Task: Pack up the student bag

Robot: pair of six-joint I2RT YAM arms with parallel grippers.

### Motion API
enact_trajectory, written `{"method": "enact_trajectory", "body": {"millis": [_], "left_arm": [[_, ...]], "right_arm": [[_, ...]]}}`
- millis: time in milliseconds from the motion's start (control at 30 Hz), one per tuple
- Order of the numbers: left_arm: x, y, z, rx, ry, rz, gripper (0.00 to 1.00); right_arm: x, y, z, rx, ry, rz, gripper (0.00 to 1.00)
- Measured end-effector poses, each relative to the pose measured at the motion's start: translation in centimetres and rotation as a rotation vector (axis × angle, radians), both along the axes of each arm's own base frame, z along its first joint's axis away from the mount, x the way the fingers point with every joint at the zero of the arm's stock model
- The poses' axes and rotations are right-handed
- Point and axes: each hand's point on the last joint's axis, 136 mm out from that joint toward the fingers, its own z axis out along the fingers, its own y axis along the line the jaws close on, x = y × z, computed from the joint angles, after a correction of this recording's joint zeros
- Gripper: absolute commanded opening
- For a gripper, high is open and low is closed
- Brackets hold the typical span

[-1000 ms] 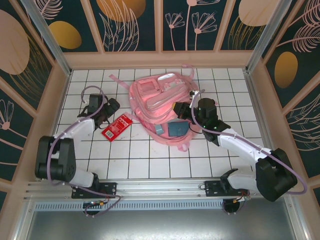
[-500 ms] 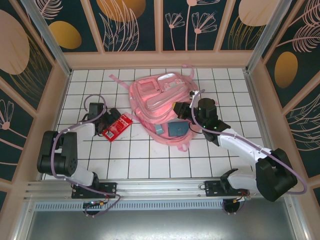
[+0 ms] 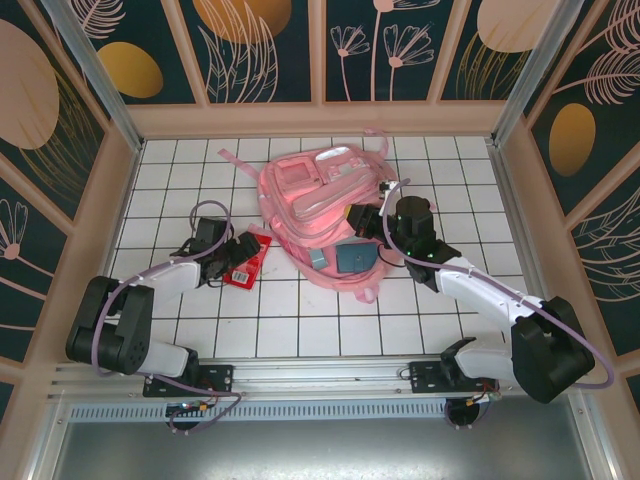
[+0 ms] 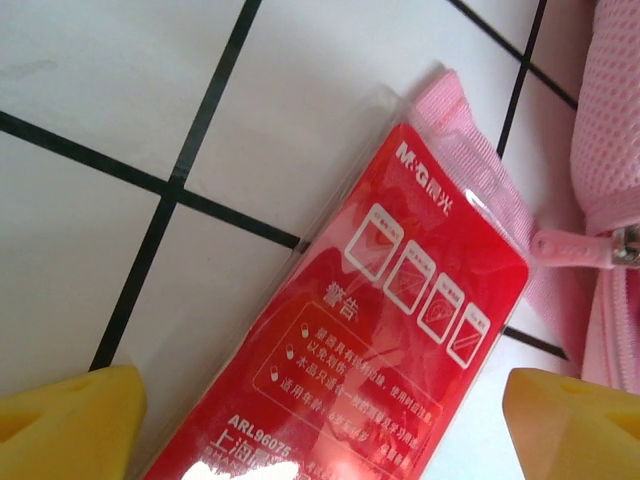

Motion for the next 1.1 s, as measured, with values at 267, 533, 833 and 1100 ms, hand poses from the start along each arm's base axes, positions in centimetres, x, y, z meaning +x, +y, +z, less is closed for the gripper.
{"method": "enact_trajectory", "body": {"millis": [267, 533, 833, 1100], "left_arm": [[-0.7, -0.1, -0.9, 0.128, 0.027, -0.038, 0.66], [-1.3, 0.0, -1.3, 0.149, 0.049, -0.050, 0.30], [-1.3, -0.7, -0.8, 0.116, 0.040, -0.068, 0.00], [-1.5, -1.6, 2.1, 0.036, -0.024, -0.076, 0.00]], "right_arm": [[0.0, 0.1, -0.1, -0.001, 0.004, 0.000, 0.00], [0.0, 0.1, -0.3, -0.001, 0.007, 0.001, 0.00], [0.0, 0.1, -0.3, -0.001, 0.007, 0.001, 0.00], [0.0, 0.1, -0.3, -0.001, 0.007, 0.001, 0.00]]}}
